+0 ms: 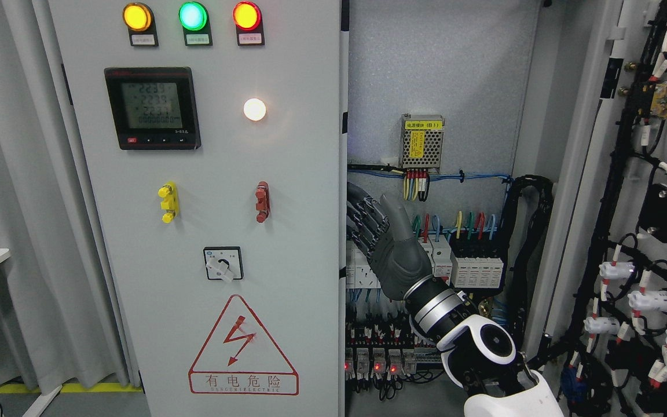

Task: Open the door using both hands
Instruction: 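Raise the right hand to the inner edge of the meter-panel door, then hook right hand fingers behind the meter-panel door's inner edge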

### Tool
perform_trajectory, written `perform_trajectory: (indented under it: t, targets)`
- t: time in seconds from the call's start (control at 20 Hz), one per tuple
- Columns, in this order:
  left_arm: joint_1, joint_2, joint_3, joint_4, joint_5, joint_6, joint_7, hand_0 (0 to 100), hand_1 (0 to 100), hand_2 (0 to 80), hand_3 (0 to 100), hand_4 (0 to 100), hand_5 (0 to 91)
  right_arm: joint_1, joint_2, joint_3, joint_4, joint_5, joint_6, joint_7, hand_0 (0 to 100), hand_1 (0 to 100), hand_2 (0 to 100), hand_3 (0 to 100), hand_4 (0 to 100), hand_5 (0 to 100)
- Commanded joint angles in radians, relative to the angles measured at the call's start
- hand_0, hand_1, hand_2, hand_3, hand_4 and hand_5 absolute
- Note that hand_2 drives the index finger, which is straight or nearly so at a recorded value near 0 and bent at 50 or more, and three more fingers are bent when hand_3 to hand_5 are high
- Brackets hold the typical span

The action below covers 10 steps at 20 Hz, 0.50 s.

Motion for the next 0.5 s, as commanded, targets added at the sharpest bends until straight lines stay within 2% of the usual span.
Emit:
perform_trajectory:
  t: [0.0, 0.15, 0.35, 0.45]
  targets:
    - [0.0, 0.018, -0.001, 0.0, -0.001, -0.004, 0.007, 29, 0, 2.8, 3, 3, 0.0, -0.008, 0.001, -0.01, 0.034, -0.005, 0.0, 0.017, 22, 0, 0, 0, 0, 0]
    - [-0.001, 0.017, -0.001, -0.002, -0.001, -0.004, 0.028, 29, 0, 2.9, 3, 3, 0.0, -0.008, 0.001, -0.033, 0.034, -0.005, 0.012, 0.048, 22, 0, 0, 0, 0, 0]
    - [-0.001, 0.017, -0.001, -0.002, -0.001, -0.004, 0.028, 29, 0, 2.9, 3, 3, 0.0, -0.009, 0.001, -0.076, 0.032, -0.007, 0.028, 0.083, 22, 0, 0, 0, 0, 0]
    - [0.0, 0.018, -0.001, -0.002, -0.001, -0.004, 0.028, 29, 0, 2.9, 3, 3, 0.0, -0.009, 0.001, -0.078, 0.031, -0.007, 0.028, 0.089, 22, 0, 0, 0, 0, 0]
